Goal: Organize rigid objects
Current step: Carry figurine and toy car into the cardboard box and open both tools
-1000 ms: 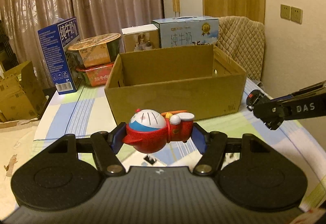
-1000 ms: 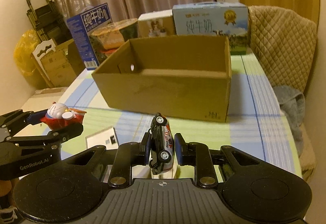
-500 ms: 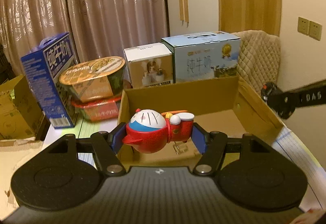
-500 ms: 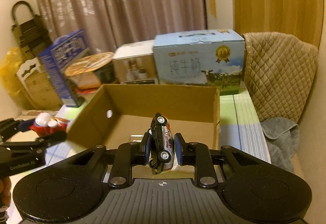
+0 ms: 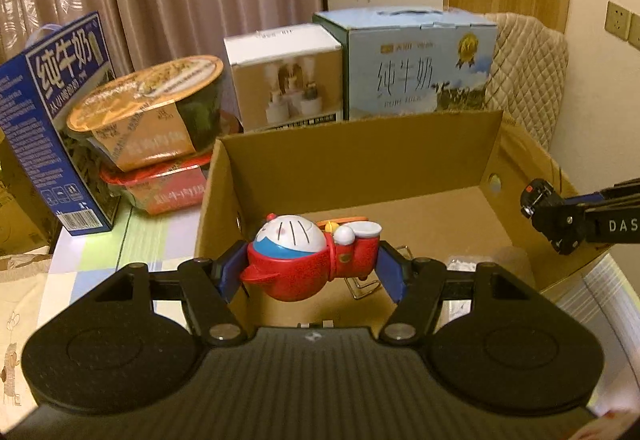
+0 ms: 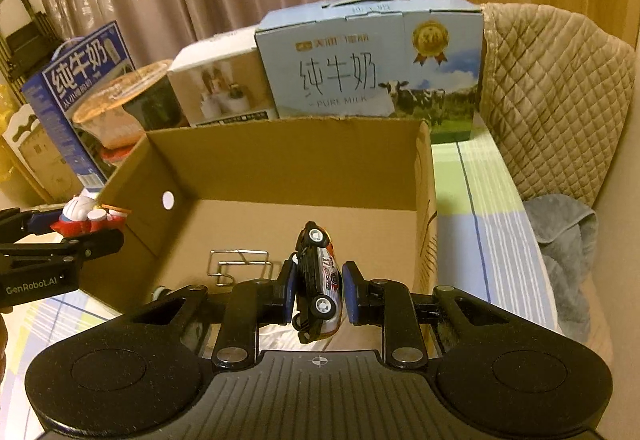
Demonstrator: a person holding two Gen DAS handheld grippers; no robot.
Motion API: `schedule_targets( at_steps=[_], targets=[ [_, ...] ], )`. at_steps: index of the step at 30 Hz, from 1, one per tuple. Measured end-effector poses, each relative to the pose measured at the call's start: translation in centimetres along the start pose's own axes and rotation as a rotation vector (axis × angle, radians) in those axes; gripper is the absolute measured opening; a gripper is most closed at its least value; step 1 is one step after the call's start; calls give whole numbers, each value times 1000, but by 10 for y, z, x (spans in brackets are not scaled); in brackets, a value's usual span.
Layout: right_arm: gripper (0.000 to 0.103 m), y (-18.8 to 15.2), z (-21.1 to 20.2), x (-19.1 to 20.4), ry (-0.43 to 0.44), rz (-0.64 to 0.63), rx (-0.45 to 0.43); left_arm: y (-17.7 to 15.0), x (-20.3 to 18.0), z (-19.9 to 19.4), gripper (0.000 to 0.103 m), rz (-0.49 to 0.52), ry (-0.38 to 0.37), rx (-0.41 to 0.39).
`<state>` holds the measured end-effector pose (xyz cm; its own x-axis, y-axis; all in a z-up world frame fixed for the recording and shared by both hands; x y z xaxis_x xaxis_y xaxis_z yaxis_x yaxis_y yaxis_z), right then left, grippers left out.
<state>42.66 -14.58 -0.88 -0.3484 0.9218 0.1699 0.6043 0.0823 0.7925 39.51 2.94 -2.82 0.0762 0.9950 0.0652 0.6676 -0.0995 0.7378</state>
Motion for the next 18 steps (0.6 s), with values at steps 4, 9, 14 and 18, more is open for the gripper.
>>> schedule_targets(
  at_steps=[4, 9, 14, 18],
  targets=[
    [21, -2, 7, 1, 10, -3, 5, -3, 1, 11, 64, -5, 2, 23],
    [21, -2, 13, 2, 13, 3, 11, -4, 4, 20, 66, -14, 19, 31],
    [21, -3, 13, 0, 12, 8, 12, 4, 16, 9, 72, -49, 45, -2],
    [21, -4, 13, -1, 9, 4, 17, 9, 21, -6, 73, -53, 57, -34]
  ],
)
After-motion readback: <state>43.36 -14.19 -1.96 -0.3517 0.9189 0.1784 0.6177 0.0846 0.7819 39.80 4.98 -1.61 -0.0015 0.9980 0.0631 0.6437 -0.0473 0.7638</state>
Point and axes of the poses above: each gripper's, at about its wrist camera, not at the fingertips, and z roughly the way its jaws point, x to its left, y to its top, the point moved 7 cm from there along z, roughly the way its jaws point, and after that the axes turned 1 degree about -z, right-handed, at the moved point
